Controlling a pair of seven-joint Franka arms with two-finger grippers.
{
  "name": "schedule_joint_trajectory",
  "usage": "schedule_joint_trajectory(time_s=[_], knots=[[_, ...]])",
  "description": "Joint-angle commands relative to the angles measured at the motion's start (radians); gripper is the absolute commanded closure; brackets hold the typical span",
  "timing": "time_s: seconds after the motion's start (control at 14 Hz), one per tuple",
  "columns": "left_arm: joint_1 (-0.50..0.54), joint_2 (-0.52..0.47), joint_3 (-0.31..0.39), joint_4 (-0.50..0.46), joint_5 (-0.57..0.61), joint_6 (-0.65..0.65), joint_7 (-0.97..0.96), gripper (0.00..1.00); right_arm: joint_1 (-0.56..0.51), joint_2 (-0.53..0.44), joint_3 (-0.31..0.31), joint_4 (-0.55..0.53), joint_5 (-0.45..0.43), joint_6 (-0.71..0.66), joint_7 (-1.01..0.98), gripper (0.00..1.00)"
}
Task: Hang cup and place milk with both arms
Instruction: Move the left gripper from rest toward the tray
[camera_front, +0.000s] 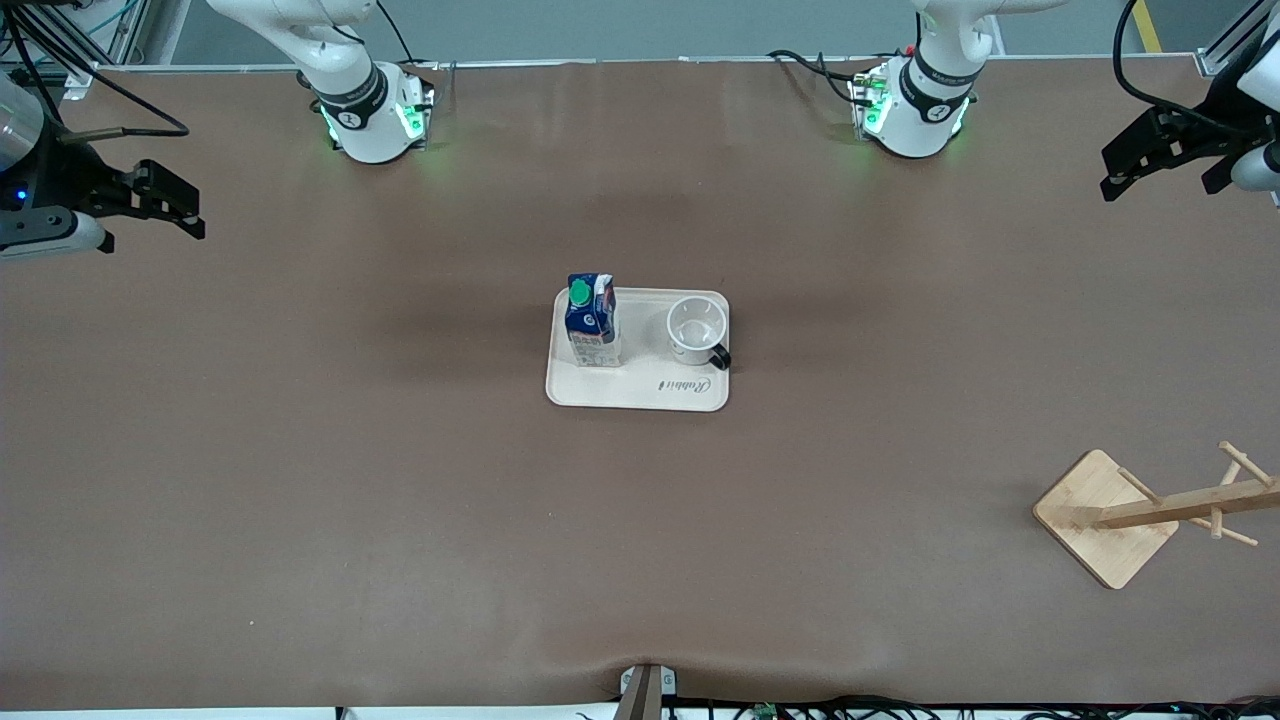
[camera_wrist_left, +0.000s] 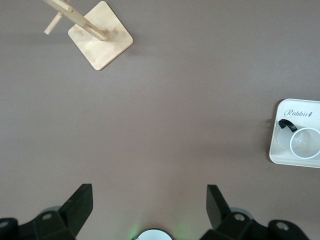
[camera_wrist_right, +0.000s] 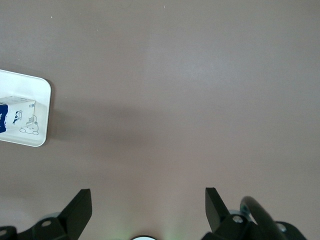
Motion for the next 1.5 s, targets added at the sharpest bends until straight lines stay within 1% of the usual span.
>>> schedule_joint_trajectory(time_s=[0.0, 0.43, 0.57, 0.64, 0.79, 0.93, 1.14, 1.29, 1.43], knots=[[0.003, 0.001, -0.005, 0.015, -0.002, 0.0, 0.014, 0.0, -0.011, -0.004, 0.003, 0.005, 0.013, -0.011, -0.012, 0.0], [0.004, 0.013, -0.005, 0.015, -0.016, 0.0, 0.014, 0.0, -0.011, -0.004, 0.003, 0.005, 0.013, -0.012, -0.012, 0.0], [-0.01, 0.024, -0.008, 0.01, -0.016, -0.001, 0.002, 0.0, -0.011, -0.004, 0.003, 0.005, 0.013, -0.012, -0.012, 0.0], [-0.022, 0.031, -0.023, 0.006, -0.02, -0.001, -0.007, 0.0, -0.011, -0.004, 0.001, 0.005, 0.022, -0.012, -0.012, 0.0], [-0.03, 0.079, -0.06, 0.009, -0.036, 0.011, -0.029, 0.0, -0.026, -0.001, 0.001, 0.005, 0.039, -0.018, -0.012, 0.0], [-0.03, 0.128, -0.105, 0.003, -0.051, 0.061, -0.11, 0.0, -0.031, -0.001, 0.001, 0.004, 0.047, -0.018, -0.014, 0.0], [-0.031, 0.195, -0.195, -0.012, -0.042, 0.129, -0.245, 0.0, -0.029, -0.001, 0.001, 0.005, 0.047, -0.018, -0.012, 0.0], [-0.036, 0.211, -0.244, -0.058, -0.04, 0.196, -0.328, 0.0, -0.029, -0.001, 0.001, 0.005, 0.047, -0.018, -0.012, 0.0], [-0.066, 0.216, -0.267, -0.126, -0.039, 0.276, -0.449, 0.0, -0.029, -0.001, 0.001, 0.005, 0.047, -0.018, -0.012, 0.0]])
